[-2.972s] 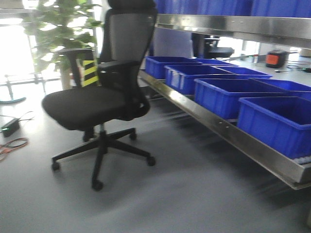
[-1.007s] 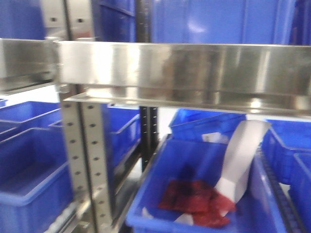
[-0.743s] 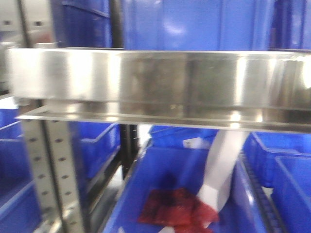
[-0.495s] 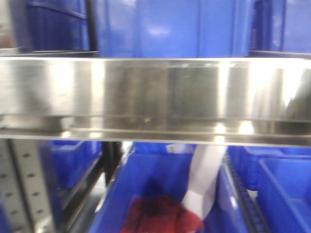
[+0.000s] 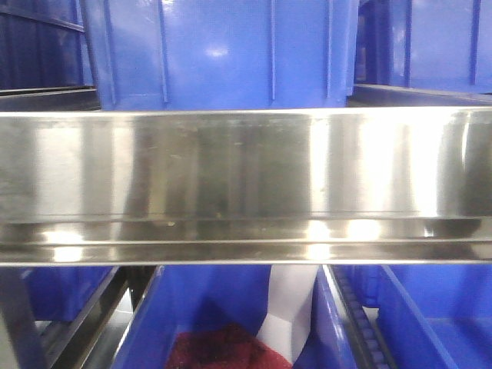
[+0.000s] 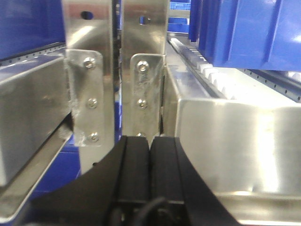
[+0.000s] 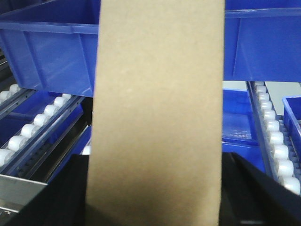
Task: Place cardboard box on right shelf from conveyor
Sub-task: 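Drive toward the steel shelf rack with blue bins, box held, then raise the held box above the upper shelf with the right gripper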
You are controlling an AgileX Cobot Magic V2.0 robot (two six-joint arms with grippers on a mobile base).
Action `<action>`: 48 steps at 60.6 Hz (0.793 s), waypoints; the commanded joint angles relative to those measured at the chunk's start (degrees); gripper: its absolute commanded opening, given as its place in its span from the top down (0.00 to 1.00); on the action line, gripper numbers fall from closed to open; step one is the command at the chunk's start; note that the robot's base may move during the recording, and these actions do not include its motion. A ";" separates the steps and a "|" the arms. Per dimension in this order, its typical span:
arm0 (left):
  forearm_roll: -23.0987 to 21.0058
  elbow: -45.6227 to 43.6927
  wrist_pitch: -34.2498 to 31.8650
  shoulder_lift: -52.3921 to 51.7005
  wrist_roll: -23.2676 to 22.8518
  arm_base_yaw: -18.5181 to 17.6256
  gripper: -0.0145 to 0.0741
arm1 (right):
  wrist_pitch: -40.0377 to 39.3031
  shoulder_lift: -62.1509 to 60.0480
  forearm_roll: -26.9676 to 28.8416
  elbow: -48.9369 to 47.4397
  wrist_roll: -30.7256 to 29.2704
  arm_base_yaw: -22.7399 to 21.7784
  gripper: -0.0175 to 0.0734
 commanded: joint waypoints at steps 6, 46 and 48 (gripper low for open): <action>-0.34 0.48 -4.84 -0.83 0.01 -0.36 0.97 | -5.26 0.56 -1.58 -1.55 -0.64 -0.15 0.62; -0.34 0.48 -4.84 -0.83 0.01 -0.36 0.97 | -5.26 0.56 -1.58 -1.55 -0.64 -0.15 0.62; -0.34 0.48 -4.84 -0.83 0.01 -0.36 0.97 | -5.26 0.56 -1.58 -1.55 -0.64 -0.15 0.62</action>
